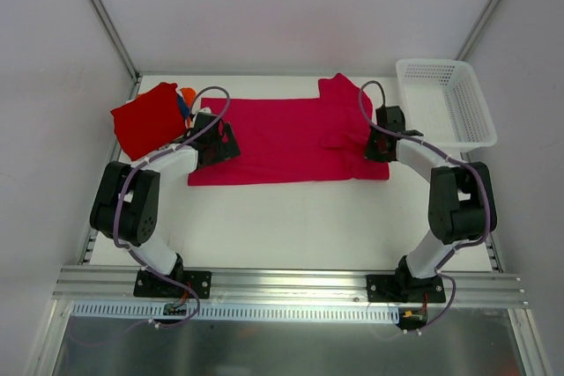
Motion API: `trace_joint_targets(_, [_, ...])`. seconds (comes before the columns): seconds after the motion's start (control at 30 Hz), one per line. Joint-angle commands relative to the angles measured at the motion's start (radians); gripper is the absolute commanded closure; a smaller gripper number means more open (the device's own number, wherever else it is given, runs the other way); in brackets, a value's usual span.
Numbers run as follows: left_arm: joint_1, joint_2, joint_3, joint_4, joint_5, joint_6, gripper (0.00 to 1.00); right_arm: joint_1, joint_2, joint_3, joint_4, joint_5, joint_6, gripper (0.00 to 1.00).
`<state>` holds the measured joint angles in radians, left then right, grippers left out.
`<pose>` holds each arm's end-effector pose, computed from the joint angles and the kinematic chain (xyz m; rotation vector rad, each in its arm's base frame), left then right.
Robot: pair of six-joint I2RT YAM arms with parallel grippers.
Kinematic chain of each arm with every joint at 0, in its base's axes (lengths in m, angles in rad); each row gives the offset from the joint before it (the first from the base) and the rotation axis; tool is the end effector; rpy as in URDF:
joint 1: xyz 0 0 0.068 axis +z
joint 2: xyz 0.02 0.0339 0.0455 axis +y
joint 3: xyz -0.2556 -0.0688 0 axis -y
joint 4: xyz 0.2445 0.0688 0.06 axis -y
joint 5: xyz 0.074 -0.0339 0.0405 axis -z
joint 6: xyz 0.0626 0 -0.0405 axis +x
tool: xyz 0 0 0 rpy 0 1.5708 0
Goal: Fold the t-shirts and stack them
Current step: Fold the flattened tshirt in 1/3 of the way
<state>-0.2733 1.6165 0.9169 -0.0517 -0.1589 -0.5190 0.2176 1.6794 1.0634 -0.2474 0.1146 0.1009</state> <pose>0.3461 -0.0867 0.1646 -0.3638 2.2917 -0.2183 0.3632 0.0730 0.1718 -0.0902 2.4249 0.0046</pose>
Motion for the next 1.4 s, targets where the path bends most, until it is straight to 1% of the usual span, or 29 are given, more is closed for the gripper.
trace_joint_targets(0.0, [0.006, 0.016, 0.013, 0.013, 0.004, -0.007, 0.01, -0.079, 0.016, -0.051, 0.079, -0.143, 0.034, 1.00])
trace_joint_targets(0.03, [0.006, 0.020, 0.008, 0.010, 0.007, -0.012, 0.01, -0.099, 0.020, -0.063, 0.091, -0.180, 0.042, 0.99])
trace_joint_targets(0.17, [0.005, 0.008, -0.018, -0.010, -0.007, -0.012, 0.01, -0.190, 0.000, -0.141, 0.109, -0.237, 0.066, 1.00])
trace_joint_targets(0.3, [0.005, -0.027, -0.036, -0.039, -0.050, 0.010, 0.01, -0.254, -0.110, -0.210, 0.109, -0.207, 0.063, 1.00])
trace_joint_targets(0.37, [0.005, -0.041, -0.044, -0.051, -0.057, 0.016, 0.01, -0.302, -0.150, -0.229, 0.079, -0.162, 0.075, 1.00])
trace_joint_targets(0.43, [0.006, -0.061, -0.047, -0.057, -0.065, 0.025, 0.01, -0.339, -0.217, -0.252, 0.044, -0.086, 0.083, 0.99])
trace_joint_targets(0.47, [0.006, -0.069, -0.047, -0.062, -0.065, 0.025, 0.01, -0.343, -0.243, -0.255, 0.028, -0.040, 0.085, 1.00])
trace_joint_targets(0.5, [0.006, -0.084, -0.047, -0.069, -0.061, 0.028, 0.01, -0.345, -0.269, -0.258, 0.013, 0.046, 0.082, 0.99])
trace_joint_targets(0.53, [0.006, -0.093, -0.047, -0.073, -0.057, 0.030, 0.01, -0.348, -0.314, -0.255, -0.016, 0.081, 0.076, 1.00])
trace_joint_targets(0.6, [0.006, -0.113, -0.047, -0.083, -0.054, 0.031, 0.01, -0.350, -0.360, -0.240, -0.064, 0.115, 0.076, 0.99])
trace_joint_targets(0.7, [0.005, -0.188, -0.039, -0.106, -0.045, 0.034, 0.01, -0.345, -0.476, -0.204, -0.125, 0.086, 0.089, 0.96])
trace_joint_targets(0.77, [0.005, -0.228, -0.015, -0.122, -0.024, 0.039, 0.01, -0.324, -0.541, -0.168, -0.147, 0.047, 0.095, 0.83])
trace_joint_targets(0.8, [0.006, -0.262, -0.004, -0.125, -0.016, 0.046, 0.01, -0.313, -0.593, -0.146, -0.151, -0.007, 0.097, 0.73])
trace_joint_targets(0.83, [0.006, -0.276, 0.023, -0.126, -0.005, 0.051, 0.01, -0.288, -0.606, -0.090, -0.151, -0.056, 0.095, 0.47])
trace_joint_targets(0.87, [0.005, -0.285, 0.040, -0.128, -0.004, 0.059, 0.01, -0.278, -0.607, -0.047, -0.156, -0.111, 0.095, 0.33])
trace_joint_targets(0.9, [0.005, -0.296, 0.056, -0.129, -0.002, 0.072, 0.01, -0.267, -0.575, 0.002, -0.180, -0.241, 0.094, 0.11])
trace_joint_targets(0.93, [0.006, -0.294, 0.092, -0.132, -0.001, 0.079, 0.01, -0.233, -0.545, 0.057, -0.193, -0.294, 0.092, 0.02])
trace_joint_targets(0.97, [0.006, -0.296, 0.111, -0.145, -0.007, 0.083, 0.01, -0.219, -0.506, 0.176, -0.208, -0.338, 0.085, 0.01])
trace_joint_targets(1.0, [0.005, -0.296, 0.125, -0.151, -0.011, 0.079, 0.01, -0.209, -0.415, 0.244, -0.252, -0.384, 0.062, 0.00])
trace_joint_targets(1.03, [0.006, -0.294, 0.149, -0.154, -0.017, 0.073, 0.01, -0.166, -0.364, 0.312, -0.272, -0.397, 0.047, 0.01])
trace_joint_targets(1.07, [0.006, -0.293, 0.161, -0.152, -0.021, 0.067, 0.01, -0.158, -0.310, 0.378, -0.286, -0.414, 0.036, 0.00])
trace_joint_targets(1.1, [0.008, -0.281, 0.175, -0.154, -0.022, 0.057, 0.01, -0.156, -0.197, 0.508, -0.318, -0.430, 0.037, 0.01])
trace_joint_targets(1.17, [0.008, -0.265, 0.221, -0.157, -0.005, 0.053, 0.01, -0.158, -0.068, 0.639, -0.328, -0.475, 0.045, 0.00])
trace_joint_targets(1.2, [0.008, -0.253, 0.235, -0.163, 0.027, 0.050, 0.01, -0.156, 0.069, 0.788, -0.361, -0.480, 0.043, 0.01])
trace_joint_targets(1.23, [0.008, -0.251, 0.249, -0.166, 0.042, 0.045, 0.01, -0.152, 0.142, 0.869, -0.384, -0.471, 0.031, 0.00])
trace_joint_targets(1.27, [0.008, -0.253, 0.249, -0.168, 0.056, 0.042, 0.01, -0.153, 0.214, 0.945, -0.397, -0.472, 0.023, 0.01])
trace_joint_targets(1.3, [0.008, -0.263, 0.232, -0.166, 0.065, 0.030, 0.01, -0.156, 0.286, 1.090, -0.412, -0.486, 0.026, 0.00])
trace_joint_targets(1.33, [0.006, -0.271, 0.220, -0.166, 0.067, 0.022, 0.01, -0.158, 0.427, 1.162, -0.418, -0.501, 0.032, 0.00])
trace_joint_targets(1.37, [0.006, -0.285, 0.205, -0.166, 0.067, 0.016, 0.01, -0.161, 0.497, 1.232, -0.423, -0.513, 0.042, 0.00])
